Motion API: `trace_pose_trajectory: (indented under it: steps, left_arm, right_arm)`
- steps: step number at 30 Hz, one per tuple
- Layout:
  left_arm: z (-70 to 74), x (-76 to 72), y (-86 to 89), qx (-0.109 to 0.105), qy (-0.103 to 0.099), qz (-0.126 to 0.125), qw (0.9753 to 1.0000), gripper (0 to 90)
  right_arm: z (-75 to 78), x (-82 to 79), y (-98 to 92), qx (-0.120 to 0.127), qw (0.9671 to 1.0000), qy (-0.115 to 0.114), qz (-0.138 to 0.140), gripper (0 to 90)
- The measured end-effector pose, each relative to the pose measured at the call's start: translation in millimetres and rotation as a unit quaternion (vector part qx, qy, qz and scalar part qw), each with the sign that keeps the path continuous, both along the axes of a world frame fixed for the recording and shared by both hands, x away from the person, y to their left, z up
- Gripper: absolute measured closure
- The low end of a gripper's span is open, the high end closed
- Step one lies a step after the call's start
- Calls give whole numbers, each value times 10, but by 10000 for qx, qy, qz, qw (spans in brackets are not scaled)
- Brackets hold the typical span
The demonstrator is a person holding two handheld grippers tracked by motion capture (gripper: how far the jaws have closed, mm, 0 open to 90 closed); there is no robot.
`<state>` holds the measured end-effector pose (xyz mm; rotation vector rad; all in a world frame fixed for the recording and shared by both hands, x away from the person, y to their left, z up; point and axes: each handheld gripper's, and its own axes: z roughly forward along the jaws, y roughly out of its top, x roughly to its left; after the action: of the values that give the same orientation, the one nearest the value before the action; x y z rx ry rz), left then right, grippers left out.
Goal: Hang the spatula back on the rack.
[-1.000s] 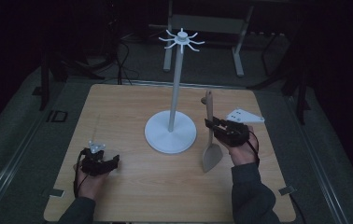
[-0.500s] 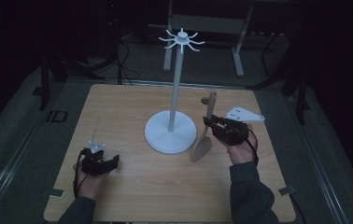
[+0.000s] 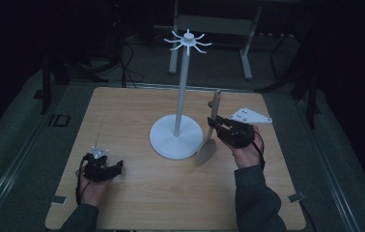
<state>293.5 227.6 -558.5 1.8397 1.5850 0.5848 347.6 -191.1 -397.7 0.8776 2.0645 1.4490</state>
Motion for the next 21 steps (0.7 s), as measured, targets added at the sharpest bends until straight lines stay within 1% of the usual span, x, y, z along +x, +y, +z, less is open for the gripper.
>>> trace_pose_trajectory:
  steps: [9, 21]
  left_arm:
    - [0, 1, -3, 1, 9, 0, 10000, 314]
    - [-1, 1, -1, 0, 7, 1, 10000, 314]
  right_arm:
    - [78, 7, 7, 76, 9999, -73, -19, 756]
    - [152, 13, 39, 75, 9999, -129, 19, 757]
